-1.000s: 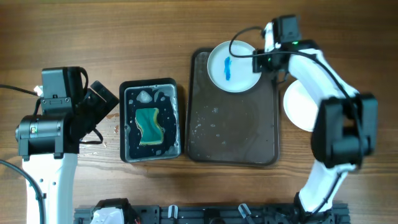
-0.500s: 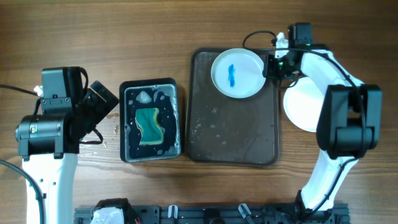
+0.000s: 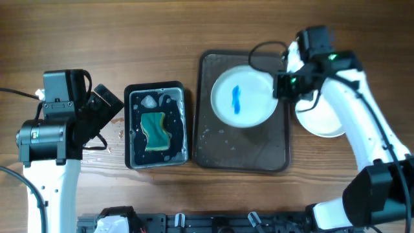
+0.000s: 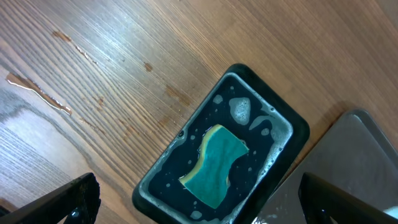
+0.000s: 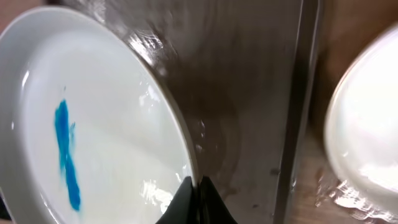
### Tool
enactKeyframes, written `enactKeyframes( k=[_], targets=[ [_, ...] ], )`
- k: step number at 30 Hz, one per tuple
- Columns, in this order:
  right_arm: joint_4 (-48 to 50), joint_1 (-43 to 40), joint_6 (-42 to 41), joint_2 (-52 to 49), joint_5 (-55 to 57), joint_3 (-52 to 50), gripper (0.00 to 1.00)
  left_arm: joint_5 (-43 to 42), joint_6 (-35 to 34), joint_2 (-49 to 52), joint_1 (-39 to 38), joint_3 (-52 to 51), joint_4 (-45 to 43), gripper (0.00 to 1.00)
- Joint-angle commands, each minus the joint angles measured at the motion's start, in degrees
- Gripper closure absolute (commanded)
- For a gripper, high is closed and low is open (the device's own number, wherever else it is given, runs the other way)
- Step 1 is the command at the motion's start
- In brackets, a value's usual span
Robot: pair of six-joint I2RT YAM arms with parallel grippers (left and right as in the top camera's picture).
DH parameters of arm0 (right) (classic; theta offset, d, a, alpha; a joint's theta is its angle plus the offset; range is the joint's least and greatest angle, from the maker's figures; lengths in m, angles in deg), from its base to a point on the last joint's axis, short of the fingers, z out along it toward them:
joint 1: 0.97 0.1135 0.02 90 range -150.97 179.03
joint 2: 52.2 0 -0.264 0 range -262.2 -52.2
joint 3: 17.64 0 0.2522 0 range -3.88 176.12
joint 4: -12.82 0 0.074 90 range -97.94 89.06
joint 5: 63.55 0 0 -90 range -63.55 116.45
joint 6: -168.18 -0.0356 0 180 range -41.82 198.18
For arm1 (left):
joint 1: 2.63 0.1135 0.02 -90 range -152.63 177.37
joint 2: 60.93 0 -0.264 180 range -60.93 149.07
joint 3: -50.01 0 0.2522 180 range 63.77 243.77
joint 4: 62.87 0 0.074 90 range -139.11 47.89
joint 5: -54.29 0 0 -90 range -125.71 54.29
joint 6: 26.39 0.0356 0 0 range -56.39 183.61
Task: Clean dirty plates on tray and stack at the side
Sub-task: 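Grasp the blue-stained plate rim with the right gripper and pull it toward tray center, then grasp the green-yellow sponge with the left gripper and lift it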
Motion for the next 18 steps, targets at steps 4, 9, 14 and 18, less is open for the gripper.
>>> enactKeyframes(
  k=[4,9,14,18],
  targets=[
    [20.0,1.4,-8.5,-0.2,-5.8,-22.1,0.96,0.3,-0.1,-0.2,0.3,0.8,0.0,0.0],
    [26.5,1.3,-5.0,-0.1,-1.4,-26.5,0.9,0.3,-0.1,-0.2,0.3,0.8,0.0,0.0],
    [19.2,0.7,-1.6,4.1,0.7,-22.0,0.54,0.3,-0.1,-0.2,0.3,0.8,0.0,0.0],
    [12.8,0.7,3.7,9.5,3.7,-16.2,0.55,-0.5,-0.3,-0.2,0.3,0.8,-1.7,0.0]
  ],
)
